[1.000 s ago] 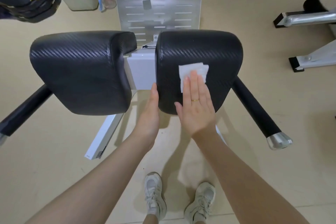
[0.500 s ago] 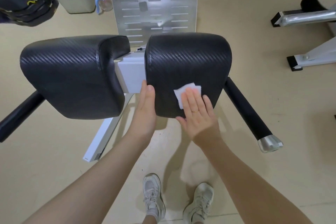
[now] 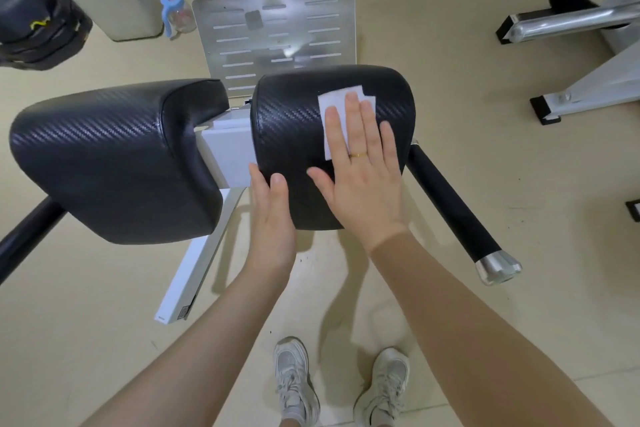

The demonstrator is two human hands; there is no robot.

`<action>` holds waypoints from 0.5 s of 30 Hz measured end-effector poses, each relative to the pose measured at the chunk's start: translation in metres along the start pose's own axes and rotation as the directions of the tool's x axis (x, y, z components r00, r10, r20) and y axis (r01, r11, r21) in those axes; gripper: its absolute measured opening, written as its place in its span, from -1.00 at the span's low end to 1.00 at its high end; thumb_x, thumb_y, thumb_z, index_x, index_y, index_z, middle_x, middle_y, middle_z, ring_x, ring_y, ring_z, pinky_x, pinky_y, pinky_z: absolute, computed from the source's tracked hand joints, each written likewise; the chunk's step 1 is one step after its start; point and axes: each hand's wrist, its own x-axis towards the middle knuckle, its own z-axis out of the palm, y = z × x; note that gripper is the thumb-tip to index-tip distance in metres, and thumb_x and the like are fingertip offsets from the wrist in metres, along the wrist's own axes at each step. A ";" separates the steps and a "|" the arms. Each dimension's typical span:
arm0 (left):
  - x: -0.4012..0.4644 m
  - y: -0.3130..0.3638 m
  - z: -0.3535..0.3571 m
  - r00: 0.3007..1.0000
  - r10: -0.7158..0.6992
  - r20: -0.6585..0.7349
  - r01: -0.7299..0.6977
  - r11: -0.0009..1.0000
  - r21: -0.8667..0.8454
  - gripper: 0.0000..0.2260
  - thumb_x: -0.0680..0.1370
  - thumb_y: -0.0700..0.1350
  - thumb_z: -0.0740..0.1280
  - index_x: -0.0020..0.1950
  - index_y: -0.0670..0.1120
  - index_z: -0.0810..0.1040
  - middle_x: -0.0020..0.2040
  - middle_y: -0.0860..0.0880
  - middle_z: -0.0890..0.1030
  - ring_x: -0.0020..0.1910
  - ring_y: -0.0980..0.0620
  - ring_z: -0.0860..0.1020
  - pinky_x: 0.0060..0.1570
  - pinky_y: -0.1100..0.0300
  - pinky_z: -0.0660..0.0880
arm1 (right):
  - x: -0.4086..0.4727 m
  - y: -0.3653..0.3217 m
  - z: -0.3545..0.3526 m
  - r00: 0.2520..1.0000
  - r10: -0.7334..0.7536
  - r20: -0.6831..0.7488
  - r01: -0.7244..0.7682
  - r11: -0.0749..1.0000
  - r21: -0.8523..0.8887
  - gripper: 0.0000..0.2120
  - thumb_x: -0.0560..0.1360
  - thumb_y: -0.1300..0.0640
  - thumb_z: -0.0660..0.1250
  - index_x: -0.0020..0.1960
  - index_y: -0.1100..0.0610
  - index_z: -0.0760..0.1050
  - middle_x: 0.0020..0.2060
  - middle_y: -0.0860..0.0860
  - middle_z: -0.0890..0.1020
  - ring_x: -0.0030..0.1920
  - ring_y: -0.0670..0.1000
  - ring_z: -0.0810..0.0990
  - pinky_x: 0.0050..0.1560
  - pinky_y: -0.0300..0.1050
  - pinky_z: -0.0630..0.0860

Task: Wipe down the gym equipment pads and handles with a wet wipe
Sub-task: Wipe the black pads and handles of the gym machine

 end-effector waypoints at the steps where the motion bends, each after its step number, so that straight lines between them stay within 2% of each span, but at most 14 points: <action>1: 0.000 0.000 -0.001 1.000 0.003 0.001 -0.003 1.000 -0.006 -0.53 0.63 0.15 -0.08 0.52 0.19 -0.11 0.53 0.23 -0.01 0.44 0.29 0.02 0.42 0.17 0.02 | -0.011 0.003 0.003 1.000 -0.002 0.020 0.002 1.000 -0.010 -0.38 0.58 -0.19 -0.10 0.51 0.16 -0.01 0.48 0.18 0.14 0.48 0.13 0.06 0.47 -0.03 -0.17; 3: 0.002 0.000 -0.002 1.000 -0.009 -0.002 0.009 1.000 -0.003 -0.54 0.62 0.17 -0.09 0.51 0.20 -0.06 0.52 0.22 0.05 0.48 0.21 0.06 0.46 0.10 0.04 | -0.043 0.011 0.010 1.000 0.006 0.021 -0.005 0.999 -0.053 -0.37 0.58 -0.17 0.01 0.50 0.20 0.03 0.47 0.19 0.15 0.47 0.14 0.10 0.49 -0.03 -0.10; 5: 0.002 -0.002 -0.001 1.000 -0.019 -0.009 0.019 1.000 0.010 -0.56 0.62 0.16 -0.10 0.51 0.22 -0.06 0.52 0.23 0.06 0.48 0.19 0.06 0.42 0.14 0.03 | -0.073 0.021 0.018 1.000 0.018 -0.015 -0.019 0.998 -0.064 -0.38 0.58 -0.13 0.13 0.47 0.25 0.14 0.44 0.20 0.23 0.46 0.14 0.17 0.49 -0.01 0.05; 8: 0.003 -0.006 0.000 1.000 -0.003 -0.016 0.003 1.000 0.018 -0.56 0.60 0.20 -0.11 0.49 0.26 -0.05 0.51 0.25 0.07 0.48 0.20 0.06 0.33 0.20 0.05 | -0.089 0.025 0.021 0.999 0.044 -0.022 -0.045 0.998 -0.036 -0.40 0.59 -0.12 0.11 0.45 0.27 0.15 0.40 0.18 0.23 0.46 0.15 0.18 0.48 -0.01 0.08; 10: 0.007 -0.008 -0.003 1.000 0.016 -0.006 -0.016 1.000 0.013 -0.49 0.52 0.31 -0.09 0.48 0.29 0.01 0.49 0.27 0.12 0.47 0.22 0.09 0.37 0.15 0.07 | -0.078 0.019 0.019 0.993 0.109 -0.038 -0.111 0.993 -0.044 -0.37 0.59 -0.14 0.11 0.46 0.28 0.12 0.42 0.19 0.21 0.46 0.16 0.16 0.46 0.00 0.13; 13: 0.015 -0.012 -0.011 0.999 0.032 0.022 -0.032 0.999 -0.004 -0.50 0.51 0.33 -0.06 0.45 0.30 0.13 0.44 0.30 0.25 0.44 0.26 0.18 0.45 0.02 0.11 | -0.038 0.008 0.011 0.977 0.209 -0.030 -0.209 0.978 -0.004 -0.35 0.59 -0.18 -0.05 0.47 0.28 0.04 0.45 0.24 0.19 0.48 0.18 0.07 0.48 -0.01 -0.02; 15: 0.015 -0.011 -0.015 0.998 0.046 0.041 -0.044 0.998 -0.055 -0.56 0.57 0.26 -0.07 0.44 0.27 0.21 0.39 0.30 0.34 0.39 0.31 0.26 0.43 0.07 0.15 | -0.010 0.003 0.004 0.979 0.203 -0.017 -0.202 0.979 0.038 -0.36 0.59 -0.17 -0.07 0.48 0.26 0.02 0.46 0.27 0.17 0.47 0.19 0.02 0.48 0.00 -0.12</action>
